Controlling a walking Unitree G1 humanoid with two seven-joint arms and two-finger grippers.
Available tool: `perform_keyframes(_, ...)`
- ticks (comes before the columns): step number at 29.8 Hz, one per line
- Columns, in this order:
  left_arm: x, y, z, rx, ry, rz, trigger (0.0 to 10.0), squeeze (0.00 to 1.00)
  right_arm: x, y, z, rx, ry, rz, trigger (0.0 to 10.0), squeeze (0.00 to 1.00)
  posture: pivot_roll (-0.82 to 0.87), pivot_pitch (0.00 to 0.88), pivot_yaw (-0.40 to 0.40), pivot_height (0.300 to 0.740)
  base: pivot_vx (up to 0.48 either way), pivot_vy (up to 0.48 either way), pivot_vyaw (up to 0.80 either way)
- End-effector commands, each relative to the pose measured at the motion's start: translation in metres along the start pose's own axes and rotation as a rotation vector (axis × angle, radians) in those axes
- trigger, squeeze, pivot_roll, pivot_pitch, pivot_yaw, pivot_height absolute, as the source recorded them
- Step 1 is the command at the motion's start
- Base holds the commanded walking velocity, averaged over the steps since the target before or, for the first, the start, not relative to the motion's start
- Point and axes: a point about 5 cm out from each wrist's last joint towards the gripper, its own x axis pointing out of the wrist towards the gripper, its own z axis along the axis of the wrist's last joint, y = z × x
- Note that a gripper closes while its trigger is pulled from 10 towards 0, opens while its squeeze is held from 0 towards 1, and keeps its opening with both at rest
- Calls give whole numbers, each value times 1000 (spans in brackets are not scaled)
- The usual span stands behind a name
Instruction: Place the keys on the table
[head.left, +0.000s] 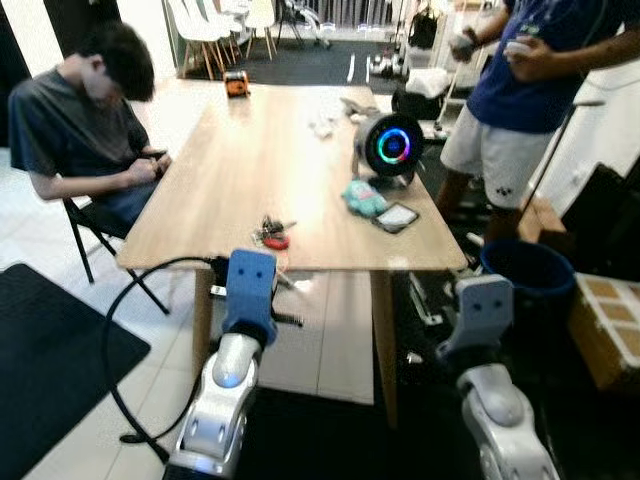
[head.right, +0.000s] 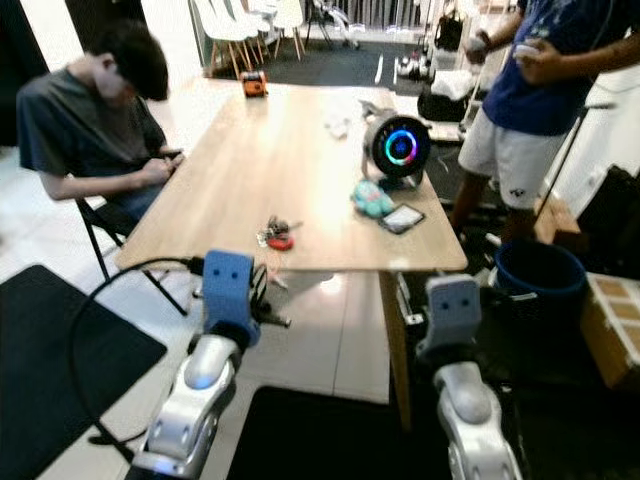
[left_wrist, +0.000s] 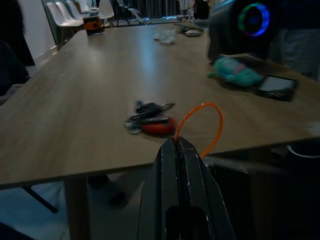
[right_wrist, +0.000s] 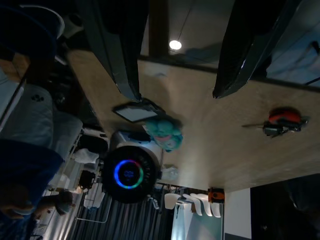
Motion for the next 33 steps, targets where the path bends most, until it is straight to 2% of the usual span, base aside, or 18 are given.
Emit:
perform_keyframes(1, -1, 2, -3, 15, 11, 3, 10000, 0, -2, 3, -2, 7, 8, 11, 10000, 0, -22, 156, 31, 740, 428, 0, 0)
perform_keyframes(14, 1, 1, -2, 13, 10, -3, 10000, 0, -1, 0, -2, 6, 9, -5, 10000, 0, -27, 153, 36, 740, 417, 0, -722)
perform_keyframes(26, 2, 1, -3, 10, 13, -2, 10000, 0, 0, 0, -2, -7, 8, -6, 10000, 0, -29, 151, 38, 740, 402, 0, 0)
perform_keyframes(33, 2, 0, -2, 10, 9, -5, 10000, 0, 0, 0, -2, -8, 7, -6, 10000, 0, -27, 149, 40, 740, 0, 0, 0)
